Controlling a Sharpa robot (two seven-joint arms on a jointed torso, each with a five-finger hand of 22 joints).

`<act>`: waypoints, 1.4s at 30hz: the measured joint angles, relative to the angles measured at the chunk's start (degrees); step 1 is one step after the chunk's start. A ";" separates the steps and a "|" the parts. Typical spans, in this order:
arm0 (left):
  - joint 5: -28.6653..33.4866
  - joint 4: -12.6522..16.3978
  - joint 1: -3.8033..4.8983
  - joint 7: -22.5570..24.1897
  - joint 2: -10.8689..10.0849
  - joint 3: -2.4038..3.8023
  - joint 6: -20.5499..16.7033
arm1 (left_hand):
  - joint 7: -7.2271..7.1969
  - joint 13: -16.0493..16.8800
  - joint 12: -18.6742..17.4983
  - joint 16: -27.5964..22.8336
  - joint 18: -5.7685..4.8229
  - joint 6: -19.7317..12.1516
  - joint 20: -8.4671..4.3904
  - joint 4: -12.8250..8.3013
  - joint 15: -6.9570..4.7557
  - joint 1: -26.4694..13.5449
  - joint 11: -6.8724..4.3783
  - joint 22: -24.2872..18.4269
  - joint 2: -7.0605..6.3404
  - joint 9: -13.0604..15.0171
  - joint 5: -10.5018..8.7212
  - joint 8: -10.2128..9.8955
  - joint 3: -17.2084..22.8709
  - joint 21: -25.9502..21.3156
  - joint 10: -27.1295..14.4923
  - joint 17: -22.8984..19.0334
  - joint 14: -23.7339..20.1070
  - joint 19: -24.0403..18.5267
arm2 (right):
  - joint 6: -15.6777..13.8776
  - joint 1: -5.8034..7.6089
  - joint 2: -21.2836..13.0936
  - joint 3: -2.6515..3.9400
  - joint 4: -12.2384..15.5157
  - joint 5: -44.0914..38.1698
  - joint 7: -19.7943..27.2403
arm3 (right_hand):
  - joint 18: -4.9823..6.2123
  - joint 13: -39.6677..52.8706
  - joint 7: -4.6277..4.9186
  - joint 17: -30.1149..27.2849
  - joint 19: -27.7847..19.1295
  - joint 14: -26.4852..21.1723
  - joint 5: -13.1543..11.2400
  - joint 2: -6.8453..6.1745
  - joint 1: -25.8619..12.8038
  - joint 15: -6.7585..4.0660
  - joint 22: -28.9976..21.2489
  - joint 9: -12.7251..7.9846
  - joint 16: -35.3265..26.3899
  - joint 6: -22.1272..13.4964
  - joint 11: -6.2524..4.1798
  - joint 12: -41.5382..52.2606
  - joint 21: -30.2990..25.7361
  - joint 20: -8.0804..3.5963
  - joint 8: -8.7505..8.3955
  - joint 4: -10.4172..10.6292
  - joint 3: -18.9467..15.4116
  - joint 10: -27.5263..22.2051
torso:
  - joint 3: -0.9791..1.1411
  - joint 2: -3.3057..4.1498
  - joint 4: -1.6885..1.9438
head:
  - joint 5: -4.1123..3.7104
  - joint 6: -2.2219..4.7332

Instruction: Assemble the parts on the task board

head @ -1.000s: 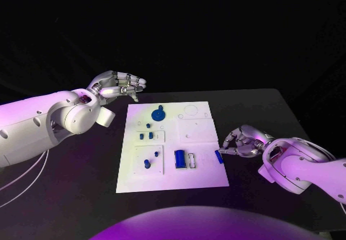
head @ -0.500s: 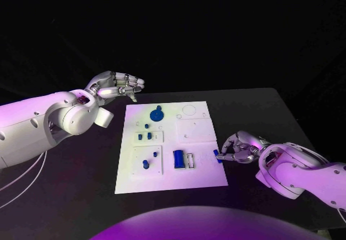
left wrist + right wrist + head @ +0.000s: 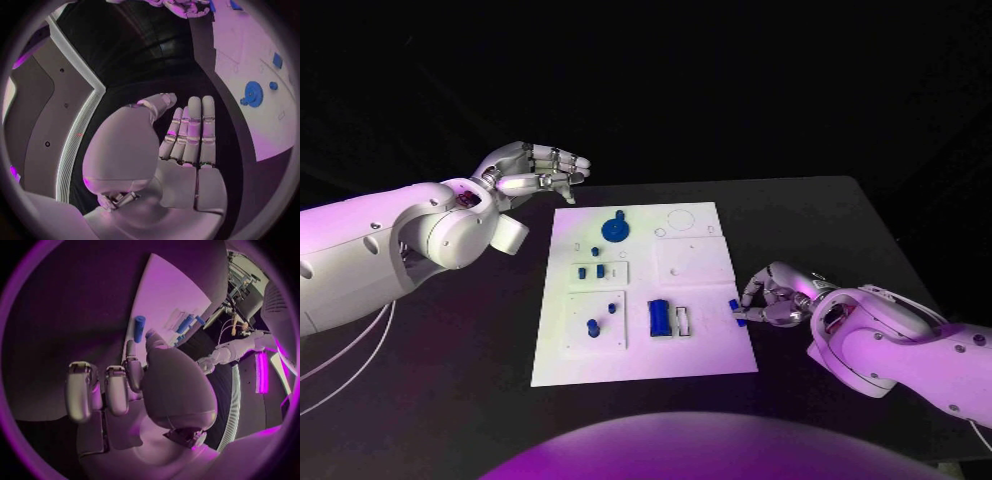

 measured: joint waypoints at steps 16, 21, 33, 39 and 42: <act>0.00 0.00 0.00 -0.03 -0.09 0.00 0.02 | 0.00 0.00 -0.02 0.00 0.00 0.00 0.00 0.00 0.00 0.00 0.00 0.00 0.00 0.00 0.00 0.00 0.00 0.00 0.00 0.00 0.00 0.00 | 1.80 -0.59 1.67 0.00 -0.81 -3.25 -1.50 | 0.00 0.31 -0.25 0.04 0.00 0.00 0.00 -1.02 1.62 0.00 -0.01 0.45 0.00 0.48 -0.20 0.00 0.66 0.00 -0.44 0.04 2.81 0.21 | -0.01 -0.10 -0.01 | 0.38 0.00; 0.00 0.00 0.00 -0.04 -0.14 0.00 0.03 | 0.00 0.00 -0.02 0.00 0.00 0.00 0.00 0.00 0.00 0.00 0.00 0.00 0.00 0.00 0.00 -0.01 0.00 0.00 0.00 0.01 0.00 0.00 | 2.42 -0.61 1.97 0.04 -1.05 -3.73 -1.66 | 0.00 0.43 -0.16 0.04 0.00 0.00 0.00 -1.19 1.79 0.00 -0.02 0.63 0.00 0.58 -0.41 0.23 0.66 0.00 -0.44 -0.03 3.32 0.42 | -0.04 -0.10 -0.07 | 0.53 0.00; 0.00 0.08 0.00 -0.06 -0.24 0.00 0.04 | 0.00 0.00 0.05 0.05 0.00 0.00 0.00 0.00 0.00 0.00 0.02 0.00 0.00 0.00 0.00 -0.01 0.00 0.00 -0.01 0.01 0.00 0.00 | 3.87 -0.49 2.97 0.30 -2.03 -5.58 -2.08 | 0.00 0.44 -0.32 0.03 0.00 0.00 -0.05 -2.33 2.92 -0.01 -0.03 1.17 0.00 0.95 -0.50 0.22 0.66 0.00 -0.90 -0.41 6.38 0.51 | -0.06 -0.10 0.00 | 0.75 0.00; 0.00 0.11 0.00 -0.08 -0.30 0.00 0.04 | 0.00 0.00 0.29 0.29 0.00 0.00 0.00 0.00 0.00 0.00 0.21 0.00 0.00 0.00 0.00 -0.01 0.00 0.00 -0.21 -0.04 0.00 0.00 | 4.12 -0.47 3.41 0.35 -1.75 -6.51 -2.14 | 0.00 0.51 -0.55 0.03 -0.13 0.00 0.00 -3.57 4.50 -0.01 -0.03 1.31 0.00 1.59 -0.51 0.22 0.95 -0.13 -2.11 -2.17 12.19 0.52 | -0.05 -0.10 -0.03 | 0.96 0.00; 0.00 0.13 0.00 -0.08 -0.31 0.00 0.04 | 0.00 0.00 0.29 0.29 0.00 0.00 0.00 0.00 0.00 0.00 0.21 0.00 0.00 0.00 0.00 -0.01 0.00 0.00 -0.21 -0.04 0.00 0.00 | 4.09 -0.52 3.47 0.33 -1.48 -6.74 -2.14 | 0.00 0.50 -0.56 0.03 -0.21 0.22 0.03 -3.49 4.57 -0.23 -0.04 1.62 0.00 2.02 -0.51 0.22 0.95 -0.21 -2.40 -2.24 15.05 0.52 | -0.05 -0.10 -0.05 | 1.03 0.00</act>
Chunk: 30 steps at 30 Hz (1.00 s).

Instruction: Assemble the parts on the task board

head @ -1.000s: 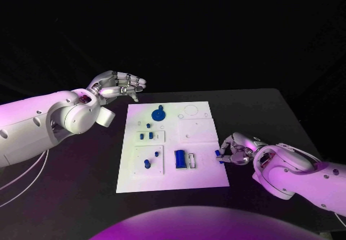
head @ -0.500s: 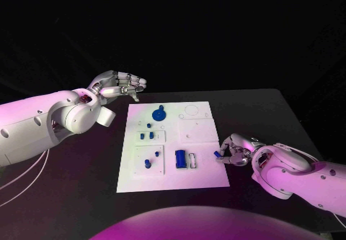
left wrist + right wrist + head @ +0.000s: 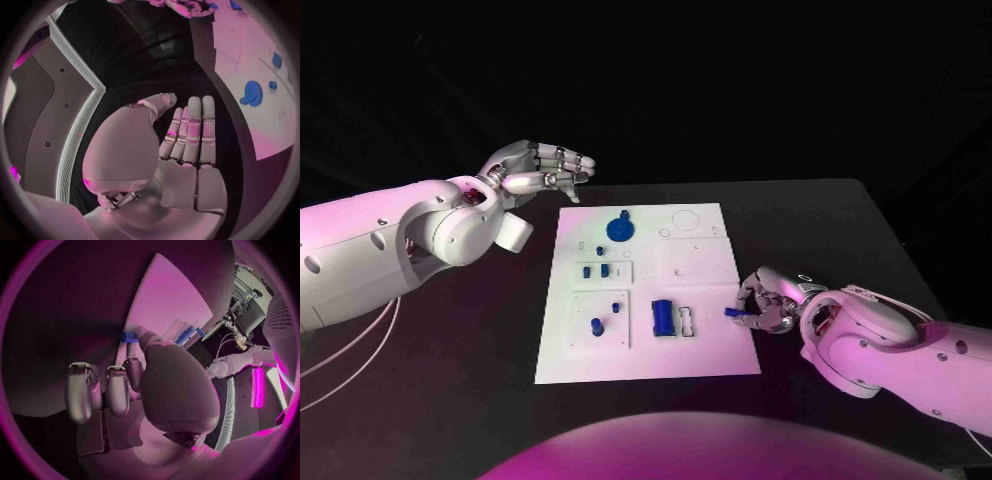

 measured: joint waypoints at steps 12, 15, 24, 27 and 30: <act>0.00 -0.09 0.00 -0.03 0.01 0.00 0.07 | 0.00 0.00 0.00 0.00 0.00 0.00 0.00 0.16 0.00 0.00 0.00 0.00 0.00 0.00 0.00 0.00 0.16 0.00 0.00 0.01 0.00 0.00 | -1.38 0.45 0.07 -0.34 2.21 1.43 -0.89 | 0.00 -0.01 -0.18 -0.01 0.00 0.00 -0.05 -1.38 -6.85 0.00 -0.01 1.77 0.00 -0.13 -0.30 0.00 0.38 0.00 0.01 -5.09 14.38 0.31 | 0.04 -0.09 -0.02 | 0.60 0.00; 0.00 -0.12 0.00 -0.04 0.04 0.00 0.11 | 0.00 0.00 0.00 0.00 0.01 0.00 0.00 0.16 0.00 0.00 0.00 0.00 0.00 0.00 0.00 0.00 0.16 0.00 0.00 0.01 0.00 0.00 | -1.90 0.93 0.66 -0.27 2.70 2.23 -0.93 | 0.00 -0.01 -0.20 -0.01 0.00 0.00 -0.08 -1.37 -8.36 0.00 -0.01 1.77 0.00 -0.24 -0.30 0.00 0.38 0.00 0.02 -6.18 15.94 0.31 | 0.03 -0.09 -0.02 | 0.66 0.00; 0.00 -0.14 0.00 -0.07 0.05 -0.01 0.23 | 0.00 0.00 0.00 0.00 0.00 0.00 0.00 0.16 0.00 0.00 0.00 0.00 0.00 -0.05 0.00 0.00 0.16 0.00 0.00 0.01 0.00 0.00 | -3.16 1.35 3.15 -0.24 3.54 4.72 -0.77 | 0.00 -0.02 -0.02 -0.01 0.00 0.00 -0.19 -1.26 -11.74 0.00 0.03 1.78 0.00 -0.44 -0.30 0.00 0.38 0.00 0.04 -6.91 17.24 0.30 | 0.01 0.03 -0.04 | 0.87 0.00; 0.00 -0.10 0.00 -0.08 0.05 -0.01 0.26 | 0.00 0.00 0.00 0.00 0.00 0.00 0.00 0.16 0.00 0.00 0.00 0.00 0.00 -0.05 0.00 0.00 0.16 0.00 0.00 0.01 0.00 0.00 | -3.37 1.37 4.30 -0.24 3.45 5.65 -0.68 | 0.00 -0.02 0.03 -0.01 0.00 0.00 -0.20 -1.39 -13.42 0.00 0.03 1.79 0.00 -0.49 -0.30 0.00 0.38 0.00 0.07 -6.85 17.59 0.30 | 0.00 0.04 -0.03 | 0.87 0.00; 0.00 -0.08 0.00 -0.08 0.07 -0.01 0.28 | 0.00 0.00 0.00 0.00 0.00 0.00 0.00 0.16 0.00 0.00 0.00 0.00 0.00 -0.05 0.00 0.00 0.16 0.00 0.00 0.01 0.00 0.00 | -3.40 1.35 5.47 -0.24 2.91 6.70 -0.59 | 0.00 -0.02 0.03 -0.02 0.01 0.00 -0.19 -1.76 -15.52 0.00 0.03 2.01 0.00 -0.49 -0.30 0.00 0.38 0.00 0.98 -6.03 16.91 0.30 | -0.02 0.04 -0.02 | 0.82 0.00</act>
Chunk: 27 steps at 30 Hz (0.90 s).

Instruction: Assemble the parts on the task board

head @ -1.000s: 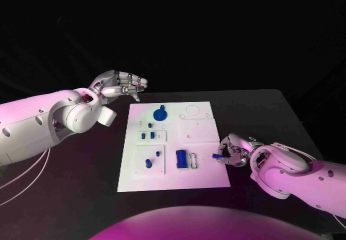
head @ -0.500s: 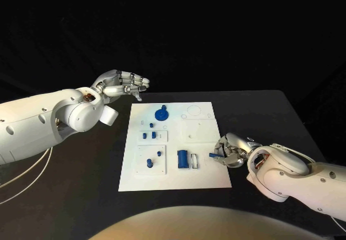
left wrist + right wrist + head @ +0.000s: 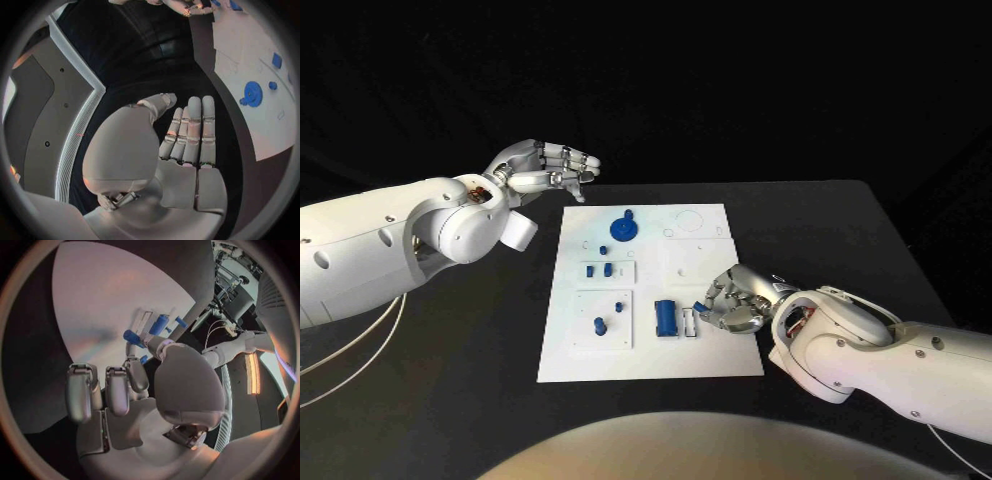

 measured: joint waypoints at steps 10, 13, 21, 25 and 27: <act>0.00 0.09 0.00 -0.05 0.02 0.00 0.04 | 0.00 0.00 0.00 0.00 0.00 0.00 0.00 0.00 0.00 -0.23 0.00 0.00 0.23 0.01 0.00 0.00 0.00 0.00 0.00 -0.06 0.00 0.00 | 0.10 -0.41 3.24 -0.04 -2.31 3.77 0.13 | 0.00 0.00 0.01 0.00 0.00 0.00 -0.19 0.53 -3.99 0.00 -0.01 3.31 0.03 0.02 0.00 0.39 0.23 0.00 -0.24 2.11 -1.95 0.43 | 0.05 0.02 0.02 | 0.01 0.00; 0.00 0.10 0.00 -0.07 0.04 0.00 0.06 | 0.00 0.00 0.00 0.00 0.00 0.00 0.00 0.00 0.00 -0.23 0.00 0.00 0.23 0.01 0.00 0.00 0.00 0.00 0.00 -0.06 0.00 0.00 | 0.16 -0.51 3.70 -0.04 -2.72 4.46 0.13 | 0.00 -0.01 0.05 0.00 0.00 0.00 -0.18 0.70 -4.42 0.00 -0.01 3.00 0.23 0.41 0.00 0.72 0.46 0.00 -0.24 2.34 -2.16 0.84 | 0.06 0.01 0.04 | 0.07 0.00; 0.00 0.10 0.00 -0.11 0.06 0.00 0.08 | 0.00 0.00 0.19 0.00 0.00 0.00 0.00 0.00 0.00 -0.23 0.00 0.00 0.23 0.01 0.00 0.00 0.00 0.00 0.00 -0.05 0.00 0.00 | 0.37 -0.57 4.30 0.05 -3.43 5.55 0.08 | 0.00 -0.01 -0.29 0.00 0.00 0.00 -0.18 0.75 -4.97 0.00 -0.02 2.94 0.23 1.17 -0.20 2.00 0.67 0.00 -0.21 2.66 -2.48 1.44 | 0.09 0.02 0.03 | 0.25 0.00; 0.00 0.10 0.00 -0.12 0.05 0.00 0.09 | 0.00 0.00 0.19 0.00 0.00 0.00 0.00 0.00 0.00 -0.23 0.00 0.00 0.23 0.01 0.00 0.00 0.00 0.00 0.00 -0.05 0.00 0.00 | 0.53 -0.69 4.27 0.05 -3.48 5.75 -0.02 | 0.00 -0.01 -0.30 -0.01 0.00 0.00 -0.18 0.75 -4.97 0.00 -0.02 2.94 0.23 1.18 -0.20 2.24 0.67 0.00 0.01 2.66 -2.48 1.45 | 0.09 0.02 -0.04 | 0.34 0.00; 0.00 0.10 0.00 -0.13 0.05 0.00 0.10 | 0.00 0.00 0.19 0.00 0.00 0.00 0.00 0.00 0.00 -0.23 0.00 0.00 0.23 0.01 0.00 0.00 0.00 0.00 0.00 -0.05 0.00 0.00 | 0.65 -0.73 4.20 0.04 -3.48 5.76 -0.07 | 0.00 -0.01 -0.36 -0.01 0.00 0.00 -0.19 0.75 -4.97 0.00 -0.02 2.92 0.23 1.25 -0.20 2.36 0.67 0.00 0.01 2.66 -2.48 1.44 | 0.09 0.02 -0.07 | 0.35 0.01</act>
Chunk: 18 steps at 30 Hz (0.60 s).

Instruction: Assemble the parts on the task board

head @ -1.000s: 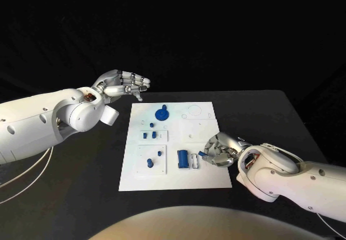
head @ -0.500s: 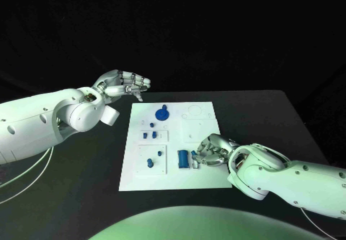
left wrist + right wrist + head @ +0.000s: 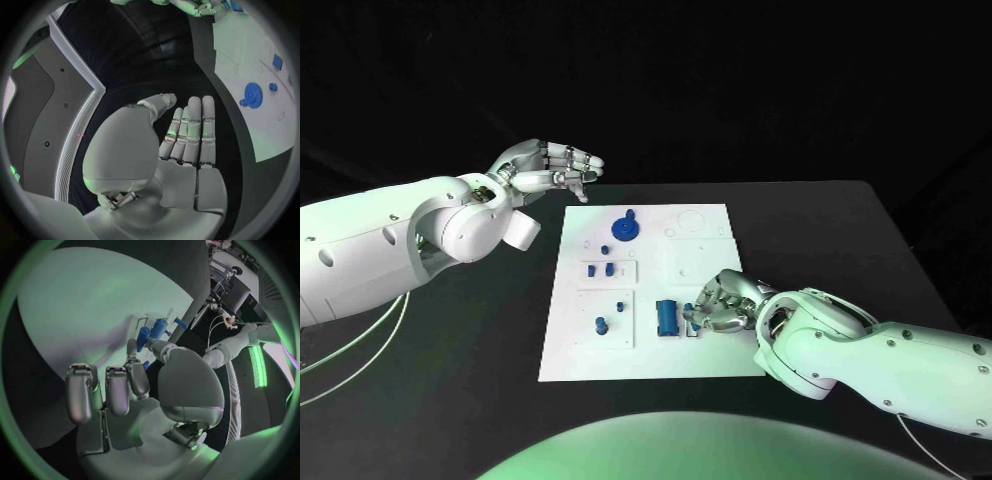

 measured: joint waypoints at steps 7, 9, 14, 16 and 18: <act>0.00 0.00 0.01 -0.03 -0.03 0.00 0.02 | 0.00 0.00 0.00 0.00 0.00 0.00 0.00 0.00 0.00 0.00 0.00 0.00 0.00 0.00 0.00 0.00 0.00 0.00 0.00 0.00 0.00 0.00 | 0.56 -0.16 -0.39 -0.08 0.26 -0.27 -0.33 | 0.00 0.00 -0.21 0.00 0.00 -0.13 0.00 0.02 0.03 -0.13 -0.01 -0.18 0.17 0.21 -0.21 0.24 0.00 0.00 -0.03 -0.17 -0.17 0.21 | -0.01 -0.01 0.00 | 0.06 0.00; 0.00 0.00 0.01 -0.04 -0.04 0.00 0.03 | 0.00 0.00 0.00 0.00 0.00 0.00 0.00 0.00 0.00 0.00 0.00 0.00 0.00 0.00 0.00 0.00 0.00 0.00 0.00 0.01 0.00 0.00 | 0.73 -0.18 -0.49 -0.08 0.44 -0.39 -0.39 | 0.00 0.00 -0.22 0.00 0.00 -0.21 0.00 0.03 0.03 -0.21 -0.01 -0.16 0.17 0.21 -0.21 0.41 0.28 0.00 -0.03 -0.35 -0.34 0.21 | -0.01 -0.02 0.00 | 0.07 0.00; 0.00 0.00 0.01 -0.06 -0.07 0.00 0.04 | 0.00 0.00 0.00 0.00 0.00 0.00 0.00 0.00 0.00 0.00 0.00 0.00 0.00 0.01 0.00 0.00 0.00 0.00 0.00 0.01 0.00 0.00 | 1.01 -0.30 -0.69 -0.09 0.83 -0.75 -0.54 | 0.00 0.05 -0.21 0.00 0.00 -0.21 0.00 0.03 0.03 -0.21 -0.01 -0.14 0.17 0.20 -0.42 0.53 0.28 0.00 -0.03 -0.34 -0.35 0.42 | -0.01 -0.03 -0.02 | 0.10 0.00; 0.00 0.00 0.01 -0.07 -0.07 0.00 0.05 | 0.00 0.00 0.00 0.00 0.00 0.00 0.00 0.00 0.00 0.00 0.00 0.00 0.00 0.00 0.00 0.00 0.00 0.00 0.00 0.01 0.00 0.00 | 1.11 -0.33 -0.70 -0.10 0.92 -0.86 -0.60 | 0.00 0.04 -0.22 0.00 0.00 -0.21 0.00 0.02 0.03 -0.21 -0.01 -0.14 0.17 0.20 -0.42 0.53 0.28 0.00 -0.03 -0.35 -0.34 0.42 | -0.01 -0.03 -0.03 | 0.10 0.00; 0.00 0.00 0.00 -0.08 -0.07 0.00 0.05 | 0.00 0.00 0.00 0.00 0.00 0.00 0.00 0.00 0.00 0.00 0.00 0.00 0.00 0.01 0.00 0.00 0.00 0.00 0.00 0.01 0.00 0.00 | 1.18 -0.35 -0.69 -0.10 1.00 -0.96 -0.65 | 0.00 0.05 -0.21 0.00 0.00 -0.21 0.00 0.03 0.03 -0.21 -0.01 -0.14 0.17 0.20 -0.42 0.53 0.28 0.00 -0.03 -0.34 -0.34 0.42 | -0.01 -0.03 -0.02 | 0.10 0.00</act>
